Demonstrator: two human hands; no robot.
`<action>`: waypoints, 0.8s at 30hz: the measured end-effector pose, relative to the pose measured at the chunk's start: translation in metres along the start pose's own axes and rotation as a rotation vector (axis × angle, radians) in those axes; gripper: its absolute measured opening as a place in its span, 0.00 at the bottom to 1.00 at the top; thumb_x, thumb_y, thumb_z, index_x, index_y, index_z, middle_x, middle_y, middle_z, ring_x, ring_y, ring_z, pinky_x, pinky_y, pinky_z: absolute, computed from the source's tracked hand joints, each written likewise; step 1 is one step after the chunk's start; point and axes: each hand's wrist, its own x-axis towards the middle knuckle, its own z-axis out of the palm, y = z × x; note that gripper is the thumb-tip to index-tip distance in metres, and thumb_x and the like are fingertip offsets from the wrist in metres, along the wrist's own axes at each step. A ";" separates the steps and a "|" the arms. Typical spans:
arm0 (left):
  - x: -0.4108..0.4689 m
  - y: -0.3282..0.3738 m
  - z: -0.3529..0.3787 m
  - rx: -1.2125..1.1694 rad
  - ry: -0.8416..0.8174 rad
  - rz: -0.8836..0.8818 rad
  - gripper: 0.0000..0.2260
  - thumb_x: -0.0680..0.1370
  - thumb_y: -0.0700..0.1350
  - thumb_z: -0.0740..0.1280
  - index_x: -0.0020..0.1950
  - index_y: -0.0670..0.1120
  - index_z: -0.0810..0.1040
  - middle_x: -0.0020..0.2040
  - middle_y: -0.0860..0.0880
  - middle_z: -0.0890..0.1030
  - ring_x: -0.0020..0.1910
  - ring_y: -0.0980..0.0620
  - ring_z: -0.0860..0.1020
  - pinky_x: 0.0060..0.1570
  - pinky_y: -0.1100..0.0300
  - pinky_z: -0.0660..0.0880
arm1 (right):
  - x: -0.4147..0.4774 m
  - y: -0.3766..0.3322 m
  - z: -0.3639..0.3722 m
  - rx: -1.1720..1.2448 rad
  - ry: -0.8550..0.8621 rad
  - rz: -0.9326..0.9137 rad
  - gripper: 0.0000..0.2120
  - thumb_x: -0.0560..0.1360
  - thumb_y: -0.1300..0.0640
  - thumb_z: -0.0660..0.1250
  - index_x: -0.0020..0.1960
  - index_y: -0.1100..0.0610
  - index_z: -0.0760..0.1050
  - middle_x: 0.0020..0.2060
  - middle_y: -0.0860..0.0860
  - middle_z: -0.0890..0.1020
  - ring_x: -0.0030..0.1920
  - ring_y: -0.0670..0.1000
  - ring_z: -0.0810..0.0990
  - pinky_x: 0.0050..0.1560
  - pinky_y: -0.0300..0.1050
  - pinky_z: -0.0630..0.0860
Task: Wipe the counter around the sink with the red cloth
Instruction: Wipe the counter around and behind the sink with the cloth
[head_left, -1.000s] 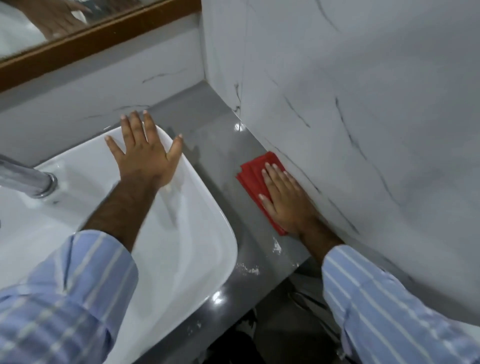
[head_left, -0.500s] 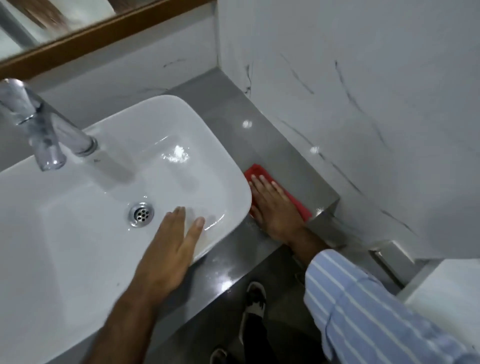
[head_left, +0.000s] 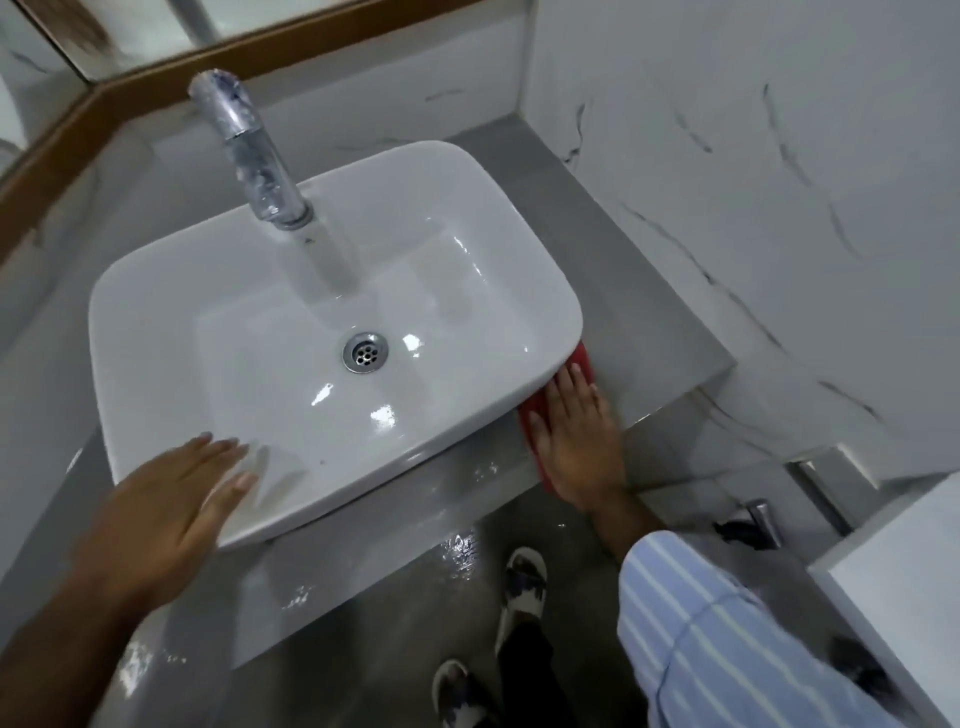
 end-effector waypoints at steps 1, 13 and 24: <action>-0.002 0.000 -0.001 0.019 0.013 0.028 0.42 0.78 0.70 0.42 0.79 0.49 0.77 0.79 0.49 0.76 0.83 0.48 0.68 0.83 0.47 0.60 | -0.002 0.005 -0.002 0.008 -0.014 -0.035 0.31 0.85 0.41 0.46 0.82 0.58 0.61 0.83 0.55 0.63 0.83 0.56 0.56 0.82 0.60 0.59; 0.003 -0.007 0.015 0.059 0.232 0.121 0.31 0.83 0.61 0.50 0.65 0.48 0.88 0.63 0.46 0.88 0.70 0.41 0.83 0.67 0.41 0.77 | -0.038 -0.041 0.020 0.039 0.105 0.073 0.32 0.86 0.45 0.50 0.84 0.61 0.55 0.84 0.59 0.58 0.84 0.59 0.54 0.82 0.62 0.57; 0.007 -0.019 0.035 0.084 0.432 0.025 0.30 0.84 0.62 0.51 0.75 0.46 0.80 0.79 0.43 0.75 0.84 0.39 0.65 0.85 0.36 0.53 | -0.046 -0.046 0.029 0.036 0.164 0.067 0.31 0.85 0.49 0.58 0.83 0.61 0.56 0.83 0.59 0.60 0.84 0.59 0.56 0.82 0.62 0.58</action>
